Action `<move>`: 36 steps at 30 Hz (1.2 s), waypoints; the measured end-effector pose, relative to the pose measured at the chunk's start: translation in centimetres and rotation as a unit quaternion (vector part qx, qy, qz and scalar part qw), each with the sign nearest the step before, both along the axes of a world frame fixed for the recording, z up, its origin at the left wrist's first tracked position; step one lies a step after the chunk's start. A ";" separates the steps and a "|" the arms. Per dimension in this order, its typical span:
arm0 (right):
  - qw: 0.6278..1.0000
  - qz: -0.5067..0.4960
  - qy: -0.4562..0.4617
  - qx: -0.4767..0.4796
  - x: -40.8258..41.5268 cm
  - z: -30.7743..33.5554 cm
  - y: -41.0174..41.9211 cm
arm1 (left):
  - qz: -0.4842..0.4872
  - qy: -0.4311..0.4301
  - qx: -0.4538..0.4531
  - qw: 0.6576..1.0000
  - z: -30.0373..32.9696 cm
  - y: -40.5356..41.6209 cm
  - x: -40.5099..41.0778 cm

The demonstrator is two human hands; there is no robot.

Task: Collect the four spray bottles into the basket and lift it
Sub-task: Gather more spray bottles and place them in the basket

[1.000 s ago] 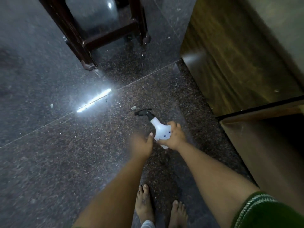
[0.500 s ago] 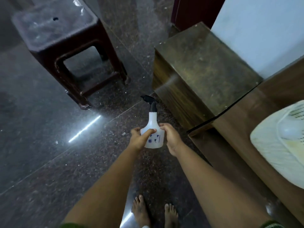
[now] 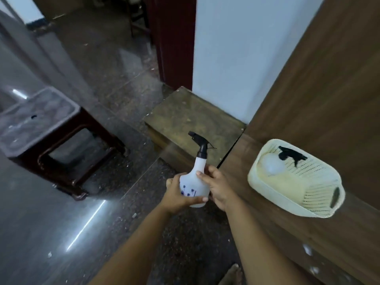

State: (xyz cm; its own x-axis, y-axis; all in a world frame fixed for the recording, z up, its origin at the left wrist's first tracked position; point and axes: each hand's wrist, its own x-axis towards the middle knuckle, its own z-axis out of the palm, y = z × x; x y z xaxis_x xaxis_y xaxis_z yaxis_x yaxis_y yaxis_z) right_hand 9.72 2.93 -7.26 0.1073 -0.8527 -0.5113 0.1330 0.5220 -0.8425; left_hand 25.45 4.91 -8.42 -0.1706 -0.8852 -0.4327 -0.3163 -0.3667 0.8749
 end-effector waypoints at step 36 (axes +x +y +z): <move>0.920 -0.318 0.231 0.005 -36.0 -1.4 4.3 | -0.272 0.008 0.116 0.955 -3.4 -5.6 -38.4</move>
